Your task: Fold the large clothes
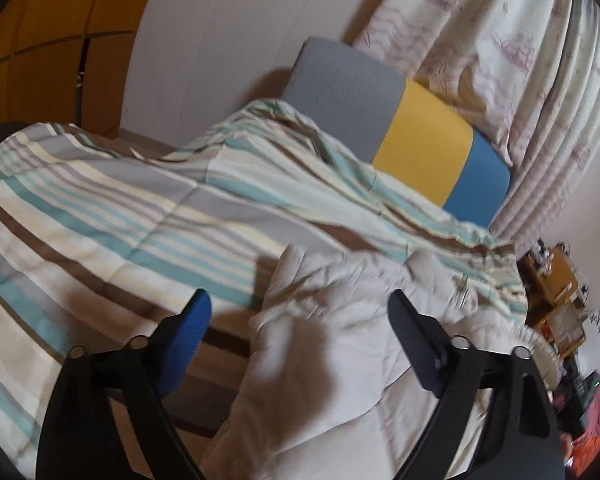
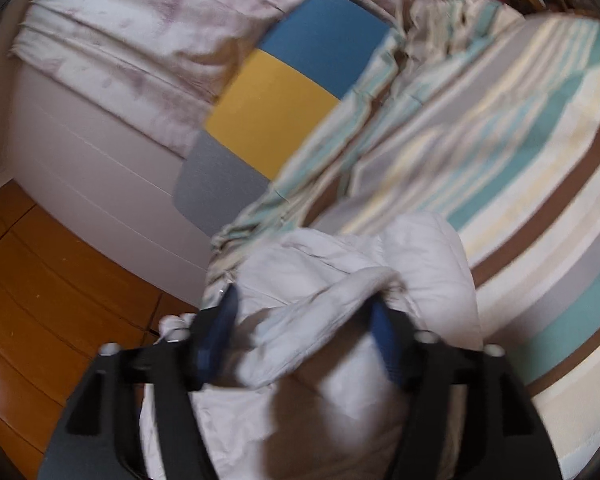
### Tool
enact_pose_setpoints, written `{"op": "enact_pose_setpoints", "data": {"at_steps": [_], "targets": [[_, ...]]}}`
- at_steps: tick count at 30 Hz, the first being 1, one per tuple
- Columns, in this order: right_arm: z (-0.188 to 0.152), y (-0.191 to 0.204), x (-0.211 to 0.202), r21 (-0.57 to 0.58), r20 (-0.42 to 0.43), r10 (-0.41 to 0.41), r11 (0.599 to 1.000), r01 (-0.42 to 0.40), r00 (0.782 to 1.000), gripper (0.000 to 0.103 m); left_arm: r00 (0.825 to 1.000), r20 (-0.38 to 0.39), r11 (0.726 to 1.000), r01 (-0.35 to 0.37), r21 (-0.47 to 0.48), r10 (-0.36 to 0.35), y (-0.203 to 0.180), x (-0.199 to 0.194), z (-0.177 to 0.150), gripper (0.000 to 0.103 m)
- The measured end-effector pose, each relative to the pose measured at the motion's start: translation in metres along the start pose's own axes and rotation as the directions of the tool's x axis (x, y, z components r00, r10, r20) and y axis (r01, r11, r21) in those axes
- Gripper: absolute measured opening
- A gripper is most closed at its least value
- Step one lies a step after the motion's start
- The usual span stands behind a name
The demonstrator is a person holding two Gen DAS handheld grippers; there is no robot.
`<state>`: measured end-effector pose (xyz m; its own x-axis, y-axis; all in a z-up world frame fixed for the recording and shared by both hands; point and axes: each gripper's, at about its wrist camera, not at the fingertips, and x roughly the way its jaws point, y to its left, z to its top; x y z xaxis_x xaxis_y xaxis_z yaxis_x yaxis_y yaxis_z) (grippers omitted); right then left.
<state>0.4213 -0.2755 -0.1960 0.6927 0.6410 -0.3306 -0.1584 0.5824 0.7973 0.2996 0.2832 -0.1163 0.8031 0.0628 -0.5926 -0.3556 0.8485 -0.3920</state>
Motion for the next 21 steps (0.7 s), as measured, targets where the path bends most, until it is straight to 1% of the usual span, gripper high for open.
{"op": "enact_pose_setpoints", "data": {"at_steps": [1,2,3,4,5,6,7,8,9,10,11,12,13,15,16,17,18,19,20,21], "targets": [[-0.002,0.006,-0.008,-0.026,0.037,-0.007,1.0,0.008,0.999,0.092,1.0,-0.012,1.0,0.01,0.005,-0.01,0.0,0.002,-0.004,0.093],[-0.003,0.008,-0.014,-0.041,0.064,-0.023,0.999,0.025,0.998,0.097,1.0,-0.022,1.0,0.019,0.01,-0.019,0.002,0.004,-0.007,0.093],[-0.004,0.012,-0.022,-0.063,0.099,-0.044,0.997,0.051,0.994,0.098,0.998,-0.045,0.999,0.032,0.017,-0.031,0.003,0.009,-0.012,0.094],[-0.005,0.013,-0.029,-0.084,0.116,-0.069,0.993,0.079,0.991,0.098,0.997,-0.066,0.999,0.038,0.025,-0.036,0.003,0.013,-0.015,0.095],[-0.006,0.012,-0.032,-0.095,0.112,-0.093,0.99,0.104,0.989,0.099,0.996,-0.086,0.999,0.04,0.036,-0.037,0.004,0.018,-0.018,0.096],[-0.007,0.01,-0.032,-0.108,0.084,-0.149,0.982,0.158,0.985,0.1,0.994,-0.107,0.998,0.029,0.054,-0.023,0.004,0.024,-0.021,0.096],[-0.007,0.008,-0.027,-0.121,0.045,-0.19,0.974,0.194,0.981,0.1,0.991,-0.131,0.997,0.001,0.074,0.008,0.005,0.031,-0.023,0.096],[-0.01,0.005,-0.023,-0.139,-0.002,-0.225,0.965,0.222,0.974,0.1,0.989,-0.145,0.996,-0.011,0.084,0.023,0.006,0.036,-0.025,0.096],[-0.012,0.003,-0.016,-0.165,-0.055,-0.262,0.954,0.25,0.964,0.1,0.985,-0.166,0.996,-0.02,0.091,0.035,0.008,0.043,-0.027,0.096],[-0.017,-0.001,-0.007,-0.196,-0.112,-0.301,0.941,0.276,0.947,0.1,0.982,-0.182,0.996,-0.027,0.09,0.043,0.01,0.048,-0.027,0.096],[-0.021,-0.004,-0.001,-0.213,-0.151,-0.326,0.933,0.292,0.933,0.1,0.98,-0.194,0.996,-0.032,0.084,0.048,0.012,0.052,-0.028,0.096],[-0.024,-0.009,0.004,-0.215,-0.183,-0.336,0.931,0.296,0.924,0.1,0.977,-0.205,0.996,-0.037,0.077,0.052,0.014,0.056,-0.028,0.096],[-0.026,-0.015,0.01,-0.189,-0.215,-0.321,0.94,0.284,0.922,0.1,0.973,-0.222,0.996,-0.044,0.075,0.06,0.016,0.061,-0.028,0.096],[-0.026,-0.025,0.02,-0.132,-0.263,-0.286,0.957,0.26,0.921,0.1,0.958,-0.281,0.997,-0.044,0.055,0.058,0.021,0.074,-0.03,0.097],[-0.025,-0.026,0.022,-0.129,-0.255,-0.284,0.957,0.258,0.924,0.097,0.948,-0.316,0.999,-0.037,0.031,0.045,0.025,0.08,-0.033,0.096],[-0.026,-0.024,0.027,-0.147,-0.261,-0.28,0.957,0.248,0.924,0.089,0.941,-0.338,0.999,-0.032,0.007,0.033,0.027,0.084,-0.037,0.094],[-0.026,-0.022,0.031,-0.16,-0.277,-0.27,0.959,0.233,0.922,0.074,0.945,-0.324,0.999,-0.037,0.027,0.044,0.025,0.083,-0.04,0.086],[-0.03,-0.02,0.034,-0.164,-0.299,-0.264,0.961,0.223,0.917,0.068,0.944,-0.328,0.998,-0.012,0.061,0.032,0.019,0.08,-0.044,0.078],[-0.034,-0.019,0.033,-0.161,-0.307,-0.256,0.963,0.216,0.917,0.064,0.939,-0.344,0.997,0.02,0.07,0.005,0.015,0.079,-0.047,0.058],[-0.036,-0.02,0.032,-0.155,-0.321,-0.24,0.968,0.2,0.916,0.058,0.929,-0.368,0.996,0.048,0.07,-0.019,0.011,0.077,-0.052,0.054]]}}
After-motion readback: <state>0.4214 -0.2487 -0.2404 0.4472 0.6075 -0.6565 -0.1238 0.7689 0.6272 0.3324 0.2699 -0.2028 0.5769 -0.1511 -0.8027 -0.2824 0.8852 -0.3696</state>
